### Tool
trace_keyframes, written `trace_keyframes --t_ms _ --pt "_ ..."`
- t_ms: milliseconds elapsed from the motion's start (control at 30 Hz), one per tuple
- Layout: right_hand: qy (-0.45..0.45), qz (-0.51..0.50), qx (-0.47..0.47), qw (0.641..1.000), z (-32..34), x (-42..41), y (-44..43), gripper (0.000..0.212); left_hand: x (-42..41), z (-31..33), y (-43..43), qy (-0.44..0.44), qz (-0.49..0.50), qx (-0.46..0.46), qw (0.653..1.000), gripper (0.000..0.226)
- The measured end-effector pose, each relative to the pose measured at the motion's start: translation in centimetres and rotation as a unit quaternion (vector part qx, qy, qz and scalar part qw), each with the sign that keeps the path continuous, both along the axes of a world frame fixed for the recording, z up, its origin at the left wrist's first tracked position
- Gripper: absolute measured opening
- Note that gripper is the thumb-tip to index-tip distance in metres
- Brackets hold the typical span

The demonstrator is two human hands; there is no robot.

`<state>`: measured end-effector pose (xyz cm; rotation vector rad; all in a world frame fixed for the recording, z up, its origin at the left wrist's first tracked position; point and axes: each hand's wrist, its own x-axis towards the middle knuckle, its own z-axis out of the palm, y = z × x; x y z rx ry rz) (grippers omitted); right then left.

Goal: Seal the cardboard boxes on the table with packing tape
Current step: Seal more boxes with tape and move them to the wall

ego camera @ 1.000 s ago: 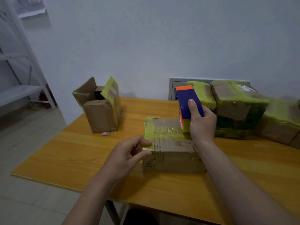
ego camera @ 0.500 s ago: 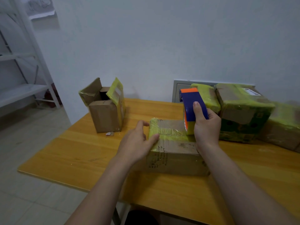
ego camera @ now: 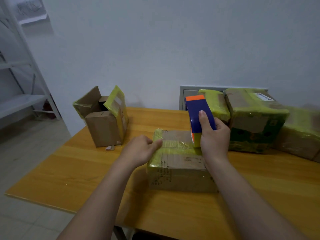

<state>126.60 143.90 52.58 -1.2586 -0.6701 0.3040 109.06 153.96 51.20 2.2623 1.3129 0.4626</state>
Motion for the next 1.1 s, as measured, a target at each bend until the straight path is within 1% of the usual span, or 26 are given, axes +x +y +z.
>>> trace_keyframes --t_ms 33,100,233,300,367,433,500,567,667,700,800,833,900,967,1000,1033,1067,1100 --pt "-0.001 0.0 0.0 1.0 0.0 0.0 0.0 0.026 0.0 -0.2 0.3 -0.018 -0.015 -0.011 1.0 0.061" --pt "-0.005 0.0 0.0 1.0 0.0 0.0 0.1 0.027 -0.2 -0.1 0.8 -0.013 -0.03 -0.006 0.999 0.059" --pt "0.001 0.007 0.003 1.0 0.0 0.2 0.1 0.029 0.1 1.1 1.5 0.071 -0.012 0.013 0.997 0.063" --pt "-0.001 0.009 0.001 1.0 0.0 0.2 0.1 0.029 0.7 1.6 1.9 0.089 0.021 0.055 0.994 0.066" --pt "0.001 0.011 0.002 1.0 -0.1 0.3 0.0 0.028 1.2 1.3 2.6 0.061 0.006 0.07 0.996 0.064" --pt "0.004 0.013 0.001 1.0 -0.1 0.3 -0.1 0.028 1.3 0.4 3.4 0.0 -0.04 0.039 0.998 0.061" --pt "0.004 0.013 0.0 1.0 -0.1 0.3 -0.1 0.029 1.0 0.1 3.9 -0.04 -0.059 0.008 0.997 0.059" --pt "0.002 0.014 -0.002 1.0 0.0 0.3 0.0 0.029 0.8 0.2 4.2 -0.04 -0.054 -0.014 0.998 0.057" --pt "0.004 0.016 -0.001 1.0 0.0 0.3 -0.1 0.029 1.6 0.7 4.7 0.02 -0.008 -0.009 1.0 0.064" --pt "0.004 0.017 -0.001 1.0 0.0 0.3 -0.2 0.029 1.9 0.6 4.9 0.014 -0.002 -0.009 1.0 0.066" --pt "-0.001 0.009 -0.002 1.0 0.0 0.4 -0.2 0.03 2.4 -0.4 5.6 -0.095 -0.021 -0.077 0.992 0.065" --pt "-0.002 0.006 -0.003 1.0 0.0 0.4 -0.2 0.03 2.3 -0.6 5.7 -0.11 -0.024 -0.092 0.989 0.063" --pt "-0.001 0.005 -0.005 1.0 0.0 0.3 -0.2 0.031 2.2 -0.6 5.8 -0.1 -0.014 -0.081 0.992 0.061" --pt "0.001 0.006 -0.004 1.0 0.0 0.3 -0.1 0.032 2.5 -0.7 5.5 -0.056 0.025 -0.022 0.998 0.059" --pt "0.002 0.006 -0.004 1.0 0.0 0.3 -0.1 0.033 2.7 -0.8 5.1 -0.058 0.038 -0.007 0.998 0.054" --pt "0.001 0.005 -0.005 1.0 0.0 0.3 -0.2 0.033 2.9 -1.0 4.8 -0.094 0.04 -0.02 0.995 0.048" --pt "-0.002 0.004 -0.006 1.0 0.0 0.3 -0.2 0.033 3.1 -1.2 4.2 -0.166 0.038 -0.073 0.983 0.044" --pt "-0.004 0.002 -0.008 1.0 0.0 0.3 -0.2 0.033 3.2 -1.3 3.5 -0.239 0.041 -0.146 0.959 0.042"
